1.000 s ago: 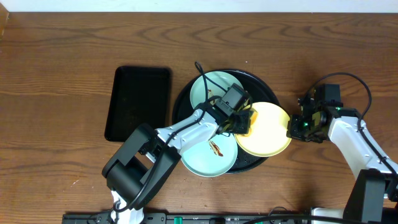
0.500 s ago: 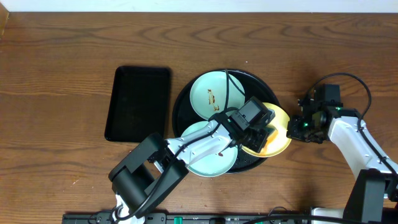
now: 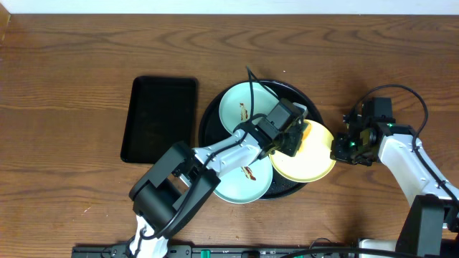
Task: Clean dirty plates on tray and stack at the side
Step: 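Scrub the yellow plate with the sponge while right gripper holds it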
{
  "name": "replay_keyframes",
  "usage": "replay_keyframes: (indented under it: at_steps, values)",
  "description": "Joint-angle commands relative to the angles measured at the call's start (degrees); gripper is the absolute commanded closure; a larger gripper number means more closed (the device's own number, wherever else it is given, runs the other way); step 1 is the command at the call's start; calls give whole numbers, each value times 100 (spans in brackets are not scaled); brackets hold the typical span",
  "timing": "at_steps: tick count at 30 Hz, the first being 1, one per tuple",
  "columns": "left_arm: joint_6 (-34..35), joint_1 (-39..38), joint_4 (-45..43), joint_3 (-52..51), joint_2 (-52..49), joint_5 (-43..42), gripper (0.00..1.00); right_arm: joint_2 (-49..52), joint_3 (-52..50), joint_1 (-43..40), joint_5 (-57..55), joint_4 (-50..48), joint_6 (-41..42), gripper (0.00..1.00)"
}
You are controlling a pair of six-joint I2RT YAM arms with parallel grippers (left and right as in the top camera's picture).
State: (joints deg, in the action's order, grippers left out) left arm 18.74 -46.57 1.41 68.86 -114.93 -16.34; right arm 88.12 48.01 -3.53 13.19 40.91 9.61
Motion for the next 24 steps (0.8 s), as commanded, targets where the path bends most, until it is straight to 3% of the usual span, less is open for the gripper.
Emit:
replay_keyframes:
  at_steps: [1,7,14,20,24]
  values:
    - [-114,125,538,125,-52,98,93,-15,66,-15,-24,9,-46,99]
    - [-111,149,1451,125,-28,-39,93,-15,66,-15,-26,7,-46,99]
    - [-42,138,2100,125,321,-1604,93,-15,66,-15,-26,13,-46,99]
    - [166,109,2385,125,479,-2420,93,-15,66,-15,-26,7,-46,99]
    - [129,-33,2490,116,468,-1956,93,-15,66,-15,-24,11,-46,99]
